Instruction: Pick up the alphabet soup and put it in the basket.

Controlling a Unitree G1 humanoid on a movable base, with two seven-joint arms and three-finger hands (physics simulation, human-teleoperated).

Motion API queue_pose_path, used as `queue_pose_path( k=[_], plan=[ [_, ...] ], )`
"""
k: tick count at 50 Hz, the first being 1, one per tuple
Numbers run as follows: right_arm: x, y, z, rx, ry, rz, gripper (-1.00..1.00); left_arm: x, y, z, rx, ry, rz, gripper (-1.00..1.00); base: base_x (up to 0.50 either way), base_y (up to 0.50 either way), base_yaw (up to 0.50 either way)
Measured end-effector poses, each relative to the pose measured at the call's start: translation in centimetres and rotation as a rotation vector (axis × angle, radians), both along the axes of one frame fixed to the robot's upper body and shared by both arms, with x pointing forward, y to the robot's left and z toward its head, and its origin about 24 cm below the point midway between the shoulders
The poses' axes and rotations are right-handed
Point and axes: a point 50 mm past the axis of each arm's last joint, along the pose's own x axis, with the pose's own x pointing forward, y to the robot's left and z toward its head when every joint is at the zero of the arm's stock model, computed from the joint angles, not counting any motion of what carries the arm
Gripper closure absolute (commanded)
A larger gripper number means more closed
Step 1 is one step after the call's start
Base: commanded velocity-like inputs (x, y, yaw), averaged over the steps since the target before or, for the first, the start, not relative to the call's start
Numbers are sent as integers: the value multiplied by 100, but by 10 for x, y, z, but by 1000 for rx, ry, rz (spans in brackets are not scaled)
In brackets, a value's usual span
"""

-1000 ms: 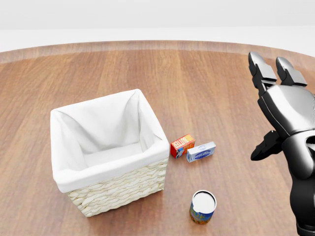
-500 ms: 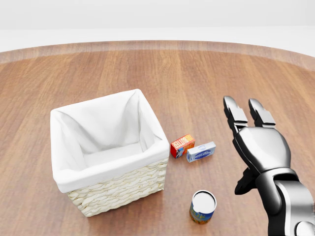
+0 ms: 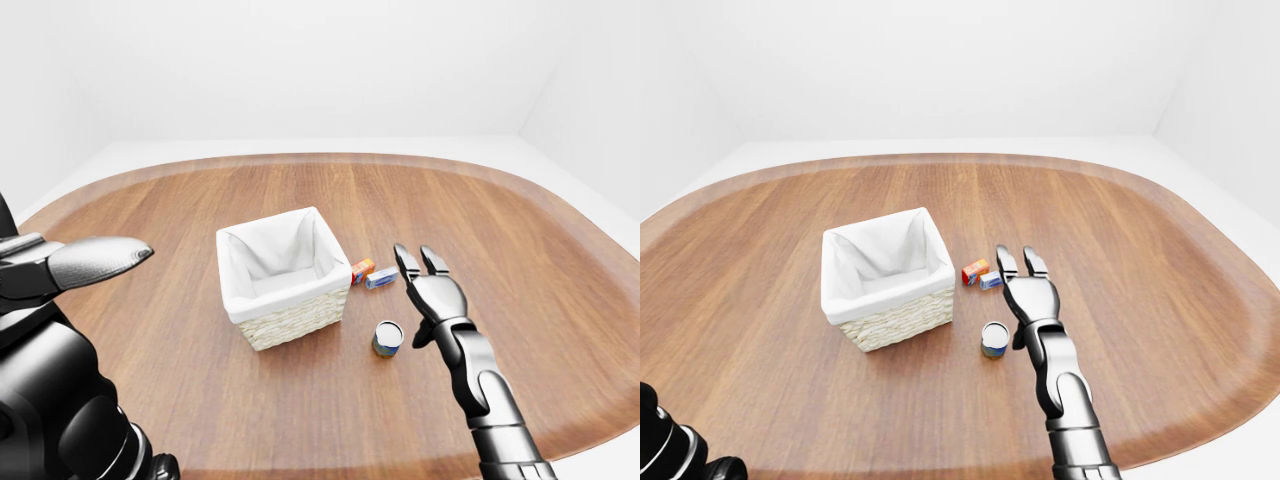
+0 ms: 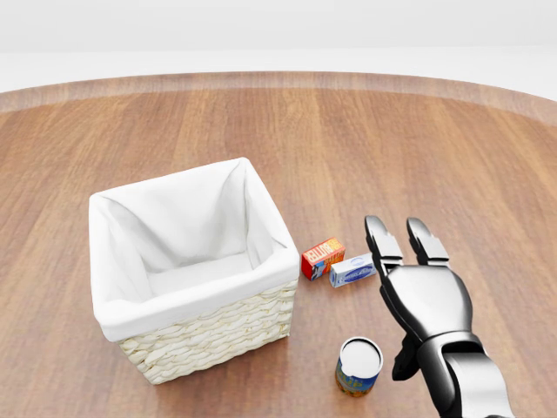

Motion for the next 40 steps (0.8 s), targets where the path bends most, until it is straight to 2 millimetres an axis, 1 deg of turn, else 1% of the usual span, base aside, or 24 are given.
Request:
queue_pose_path(
  k=[9, 23, 32, 40],
  plan=[
    [1, 6, -13, -1, 26, 4, -100, 0, -1, -1, 8, 2, 2, -100, 0, 0, 0],
    [5, 20, -40, 0, 79, 19, -100, 0, 1, -1, -1, 1, 3, -100, 0, 0, 0],
    [7, 24, -54, 0, 112, 16, -100, 0, 1, 0, -12, -4, -2, -100, 0, 0, 0],
    [2, 24, -65, 10, 147, 8, -100, 1, 2, 0, -15, 3, -4, -100, 0, 0, 0]
  ],
)
